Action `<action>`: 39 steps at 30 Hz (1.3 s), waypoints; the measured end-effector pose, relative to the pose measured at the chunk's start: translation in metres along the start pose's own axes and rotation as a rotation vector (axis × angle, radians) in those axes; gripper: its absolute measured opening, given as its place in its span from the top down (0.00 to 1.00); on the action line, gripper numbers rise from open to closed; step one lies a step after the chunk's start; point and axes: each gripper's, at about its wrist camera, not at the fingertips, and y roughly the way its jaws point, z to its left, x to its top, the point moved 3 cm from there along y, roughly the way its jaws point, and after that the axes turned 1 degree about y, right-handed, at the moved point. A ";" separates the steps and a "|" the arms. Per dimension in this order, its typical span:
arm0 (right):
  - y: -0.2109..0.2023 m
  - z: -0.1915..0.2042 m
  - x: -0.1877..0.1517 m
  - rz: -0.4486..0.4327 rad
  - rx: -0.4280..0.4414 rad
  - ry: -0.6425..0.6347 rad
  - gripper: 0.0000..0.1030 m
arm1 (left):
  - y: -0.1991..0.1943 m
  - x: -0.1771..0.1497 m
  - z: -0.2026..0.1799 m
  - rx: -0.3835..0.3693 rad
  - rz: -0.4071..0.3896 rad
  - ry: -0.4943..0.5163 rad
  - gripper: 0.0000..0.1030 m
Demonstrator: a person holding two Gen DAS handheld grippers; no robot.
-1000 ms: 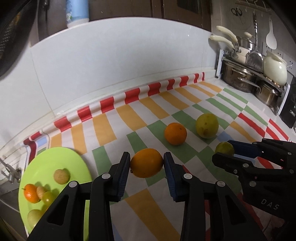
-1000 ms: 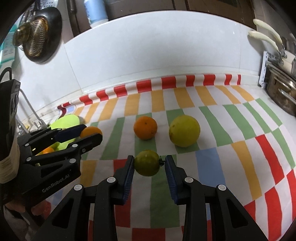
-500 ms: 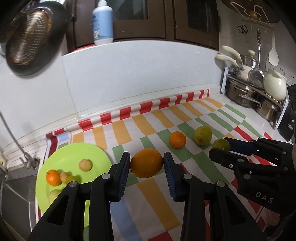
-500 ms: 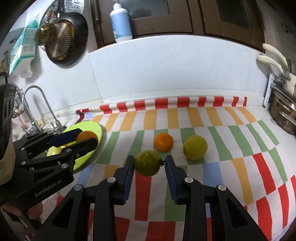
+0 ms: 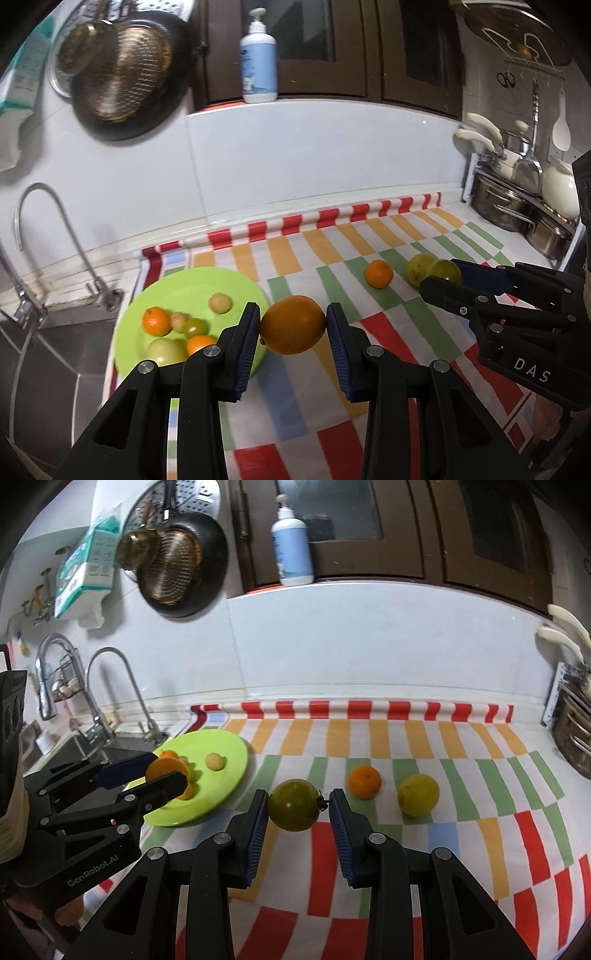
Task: Organize fruits
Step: 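Carry the orange onto the plate and open the left tool while the right tool places the lime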
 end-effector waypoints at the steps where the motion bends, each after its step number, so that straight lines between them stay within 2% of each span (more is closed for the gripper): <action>1: 0.000 0.003 0.000 -0.001 0.008 -0.005 0.66 | -0.003 -0.001 0.003 0.014 0.000 -0.007 0.64; 10: 0.008 0.042 0.013 -0.008 0.104 -0.068 0.66 | -0.022 -0.010 0.043 0.111 0.011 -0.064 0.64; 17: 0.024 0.074 0.021 -0.002 0.151 -0.093 0.66 | -0.025 -0.015 0.077 0.156 0.023 -0.072 0.64; 28: 0.062 0.111 0.026 0.044 0.145 -0.106 0.66 | -0.005 -0.017 0.125 0.139 0.051 -0.055 0.64; 39: 0.116 0.124 0.024 0.113 0.128 -0.085 0.66 | 0.046 -0.027 0.157 0.113 0.118 -0.057 0.64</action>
